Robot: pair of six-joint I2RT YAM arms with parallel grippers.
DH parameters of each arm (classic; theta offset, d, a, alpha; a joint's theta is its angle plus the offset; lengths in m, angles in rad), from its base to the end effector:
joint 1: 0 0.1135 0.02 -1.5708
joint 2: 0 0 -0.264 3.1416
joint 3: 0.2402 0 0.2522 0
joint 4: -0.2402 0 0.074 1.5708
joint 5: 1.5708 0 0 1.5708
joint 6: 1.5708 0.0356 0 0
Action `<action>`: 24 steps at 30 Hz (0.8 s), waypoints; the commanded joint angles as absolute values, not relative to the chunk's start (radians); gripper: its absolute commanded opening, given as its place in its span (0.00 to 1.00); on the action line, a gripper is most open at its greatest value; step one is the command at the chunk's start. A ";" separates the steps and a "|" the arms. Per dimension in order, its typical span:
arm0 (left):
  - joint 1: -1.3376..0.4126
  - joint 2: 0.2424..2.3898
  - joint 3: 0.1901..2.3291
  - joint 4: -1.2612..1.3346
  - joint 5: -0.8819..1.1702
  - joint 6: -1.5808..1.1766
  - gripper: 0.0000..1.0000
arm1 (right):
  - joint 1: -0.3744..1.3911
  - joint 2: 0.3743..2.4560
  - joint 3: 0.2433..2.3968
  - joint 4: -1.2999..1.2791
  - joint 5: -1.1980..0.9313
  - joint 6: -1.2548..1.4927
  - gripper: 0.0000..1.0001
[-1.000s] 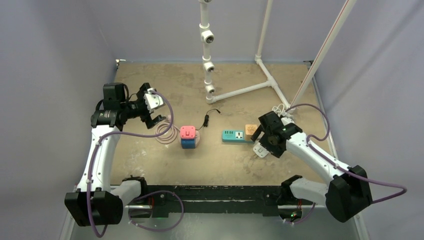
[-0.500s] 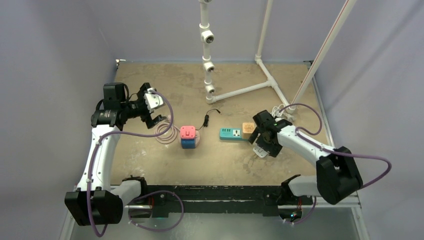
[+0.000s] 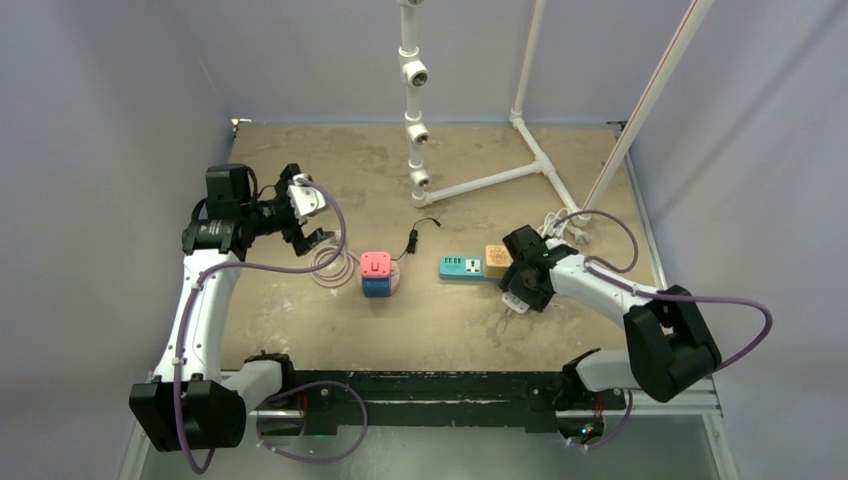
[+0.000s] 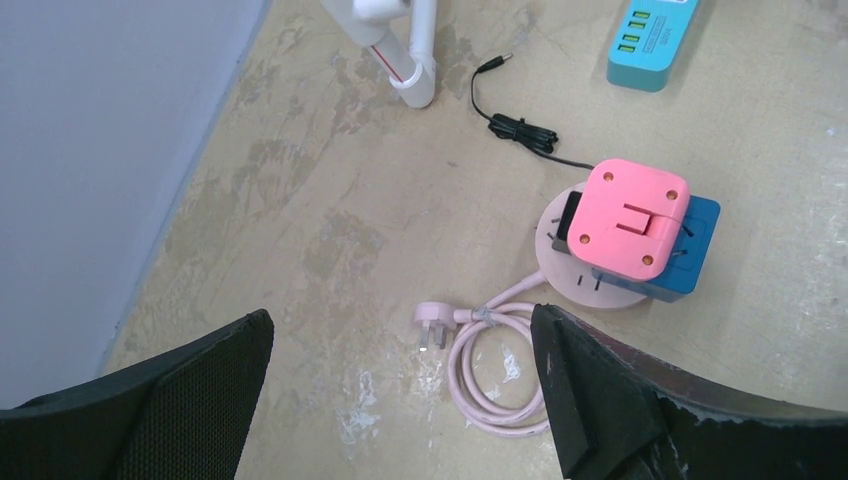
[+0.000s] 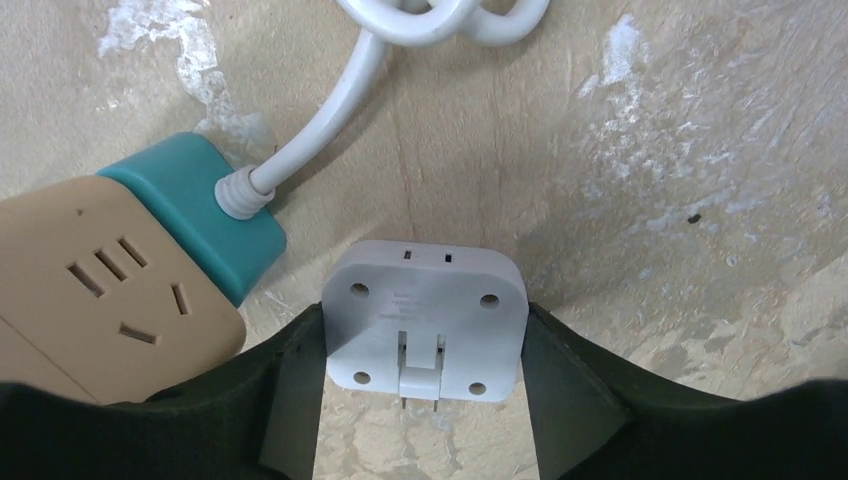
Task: Insert the plug
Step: Pick up the plug from the center of the board.
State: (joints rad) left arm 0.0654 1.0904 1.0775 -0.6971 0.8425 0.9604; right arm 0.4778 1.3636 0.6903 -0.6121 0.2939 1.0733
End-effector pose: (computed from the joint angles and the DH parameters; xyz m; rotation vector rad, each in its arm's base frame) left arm 0.2191 -0.0123 0.3408 1.2323 1.6197 -0.3292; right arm 0.2046 0.0943 0.1623 0.8578 2.5969 -0.0140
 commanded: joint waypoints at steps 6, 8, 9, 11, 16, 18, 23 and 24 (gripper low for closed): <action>0.068 1.082 1.160 -0.697 1.080 0.912 0.99 | 0.659 1.272 0.685 -0.614 0.297 1.056 0.38; 0.061 1.081 1.172 -0.704 1.125 0.893 0.99 | 0.717 1.234 0.725 -0.636 0.295 1.028 0.34; 0.053 1.080 1.177 -0.705 1.139 0.879 0.99 | 0.737 1.212 0.749 -0.644 0.292 1.008 0.33; 0.034 1.075 1.180 -0.704 1.155 0.851 0.99 | 0.775 1.174 0.800 -0.648 0.282 0.964 0.31; -0.057 1.042 1.126 -0.637 1.174 0.690 0.99 | 0.887 1.104 0.994 -0.543 0.264 0.858 0.29; -0.107 1.017 1.069 -0.480 1.139 0.511 0.99 | 0.888 1.154 1.107 -0.494 0.298 0.822 0.29; -0.222 0.991 1.005 -0.132 1.020 0.145 0.99 | 0.891 1.364 1.420 -0.388 0.324 0.767 0.31; -0.232 0.995 1.009 -0.113 1.007 0.103 0.99 | 0.892 1.385 1.450 -0.360 0.323 0.762 0.31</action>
State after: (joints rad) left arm -0.1841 1.0046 1.0119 -0.3935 1.0752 0.4282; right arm 0.8898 1.2907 1.2972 -0.5098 0.2832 0.8307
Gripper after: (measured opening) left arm 0.993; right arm 0.646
